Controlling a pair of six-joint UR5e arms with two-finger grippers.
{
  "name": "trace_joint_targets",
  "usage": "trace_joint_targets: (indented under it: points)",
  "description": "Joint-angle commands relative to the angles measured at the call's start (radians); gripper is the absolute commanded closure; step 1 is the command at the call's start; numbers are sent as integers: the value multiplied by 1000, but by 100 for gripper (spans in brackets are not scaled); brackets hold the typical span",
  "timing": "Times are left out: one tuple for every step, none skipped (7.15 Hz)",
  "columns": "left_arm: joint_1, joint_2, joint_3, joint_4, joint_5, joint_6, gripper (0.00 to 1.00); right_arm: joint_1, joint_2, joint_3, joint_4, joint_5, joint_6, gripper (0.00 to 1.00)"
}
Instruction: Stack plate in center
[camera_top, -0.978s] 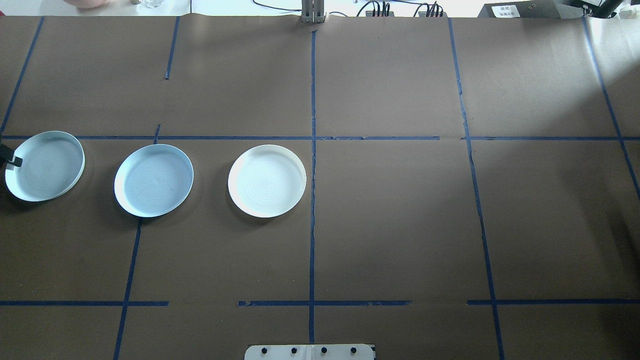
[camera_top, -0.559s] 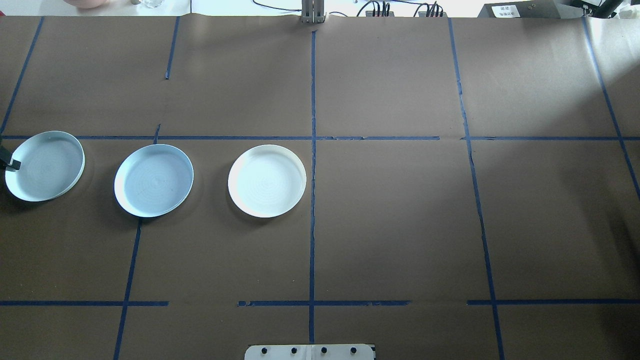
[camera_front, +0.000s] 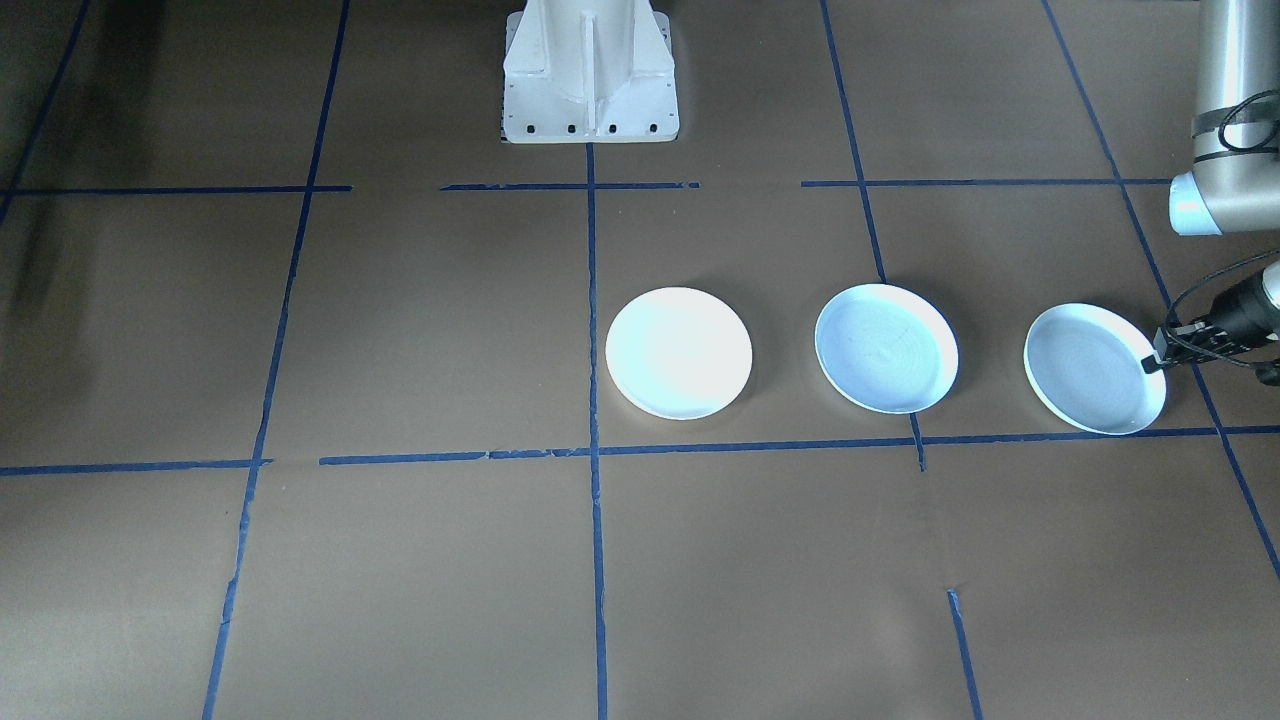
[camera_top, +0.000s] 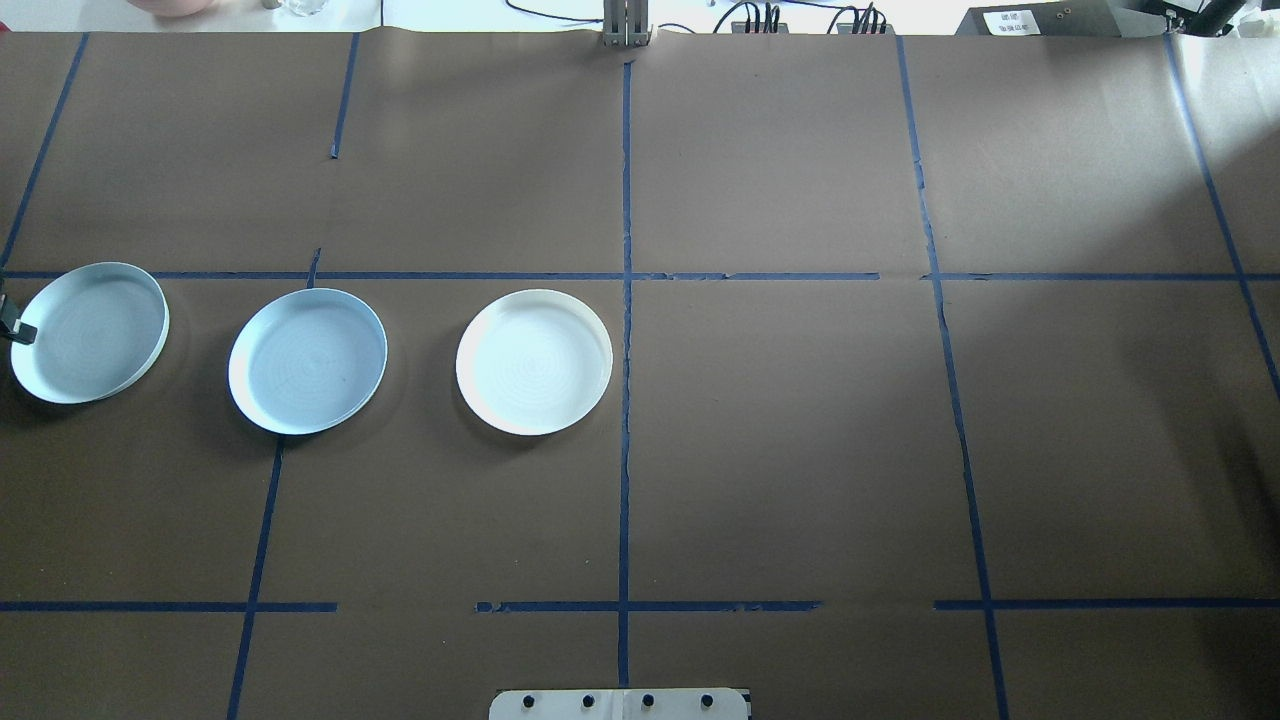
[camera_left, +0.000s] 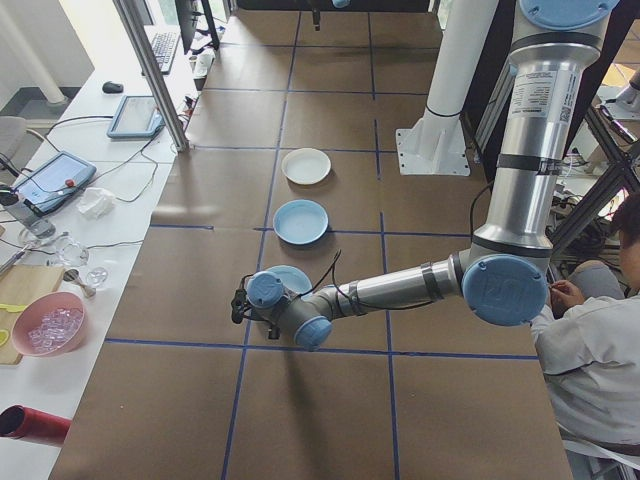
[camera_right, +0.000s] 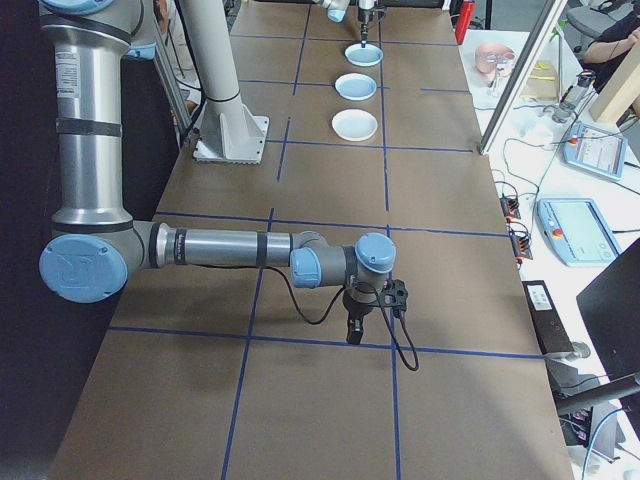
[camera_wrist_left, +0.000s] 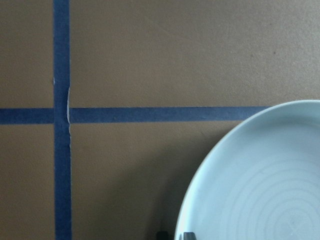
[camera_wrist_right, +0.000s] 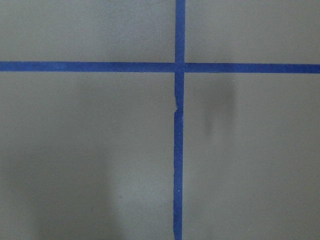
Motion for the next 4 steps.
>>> trace_joint_targets:
  points:
    - [0,2,-12,-2,-23,0,100,0,0,0,0,0,0,0]
    - [-1,8,-26,-8,-73,0,100,0,0,0,0,0,0,0]
    - [-6,17,-44,-25,-124,-9,100,0,0,0,0,0,0,0]
    - [-6,46,-92,-43,-137,-44,100,0,0,0,0,0,0,0]
